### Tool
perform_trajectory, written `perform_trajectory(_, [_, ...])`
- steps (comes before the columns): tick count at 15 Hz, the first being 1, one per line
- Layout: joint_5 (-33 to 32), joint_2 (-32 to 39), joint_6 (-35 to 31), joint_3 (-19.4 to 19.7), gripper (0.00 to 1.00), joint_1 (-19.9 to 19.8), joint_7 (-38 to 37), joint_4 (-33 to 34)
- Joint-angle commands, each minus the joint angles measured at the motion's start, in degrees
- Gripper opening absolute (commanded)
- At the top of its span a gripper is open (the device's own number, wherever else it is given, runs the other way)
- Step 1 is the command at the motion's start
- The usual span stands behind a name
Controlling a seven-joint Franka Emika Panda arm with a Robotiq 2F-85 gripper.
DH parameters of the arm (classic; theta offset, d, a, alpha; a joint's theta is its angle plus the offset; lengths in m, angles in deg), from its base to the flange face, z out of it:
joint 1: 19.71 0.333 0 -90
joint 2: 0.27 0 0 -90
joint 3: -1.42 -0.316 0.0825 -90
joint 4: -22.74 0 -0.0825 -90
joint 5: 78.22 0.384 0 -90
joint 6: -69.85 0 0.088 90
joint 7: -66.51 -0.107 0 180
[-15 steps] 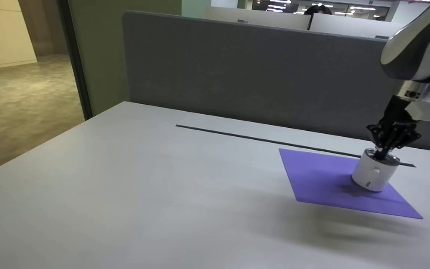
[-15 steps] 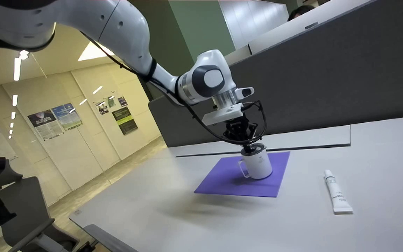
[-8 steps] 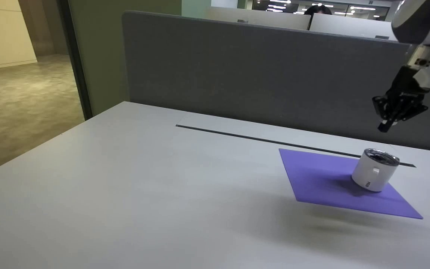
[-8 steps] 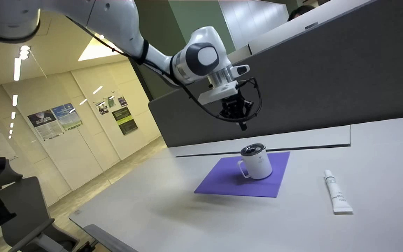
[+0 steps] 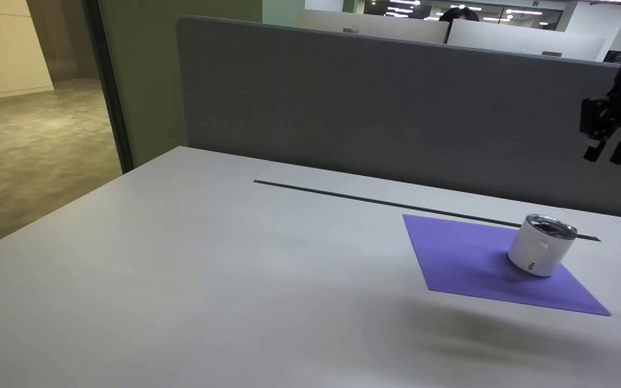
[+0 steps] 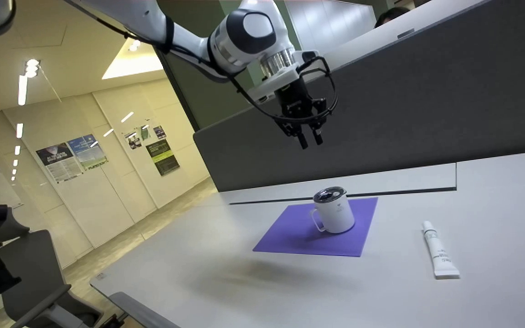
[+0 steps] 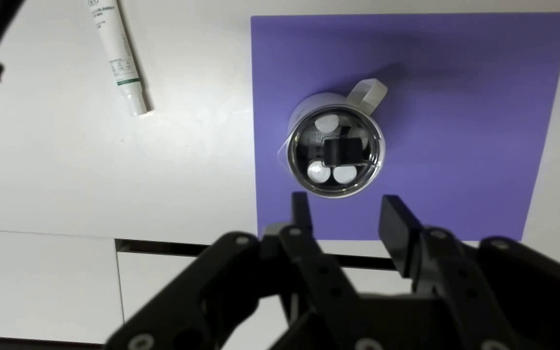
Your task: Open the sliding lid on the top of the travel mug
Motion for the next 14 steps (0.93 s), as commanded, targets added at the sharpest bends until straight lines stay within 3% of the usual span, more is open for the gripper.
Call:
perform_trajectory(1, [-0.95, -1.36, 2.34, 0.84, 0.75, 0.09, -1.39, 0.3])
perform_trajectory(5, [-0.84, -1.48, 2.39, 1.14, 0.99, -0.01, -1.28, 0.09])
perform_trajectory(14, [-0.76, -0.24, 1.12, 0.71, 1.0, -0.17, 0.05, 0.08])
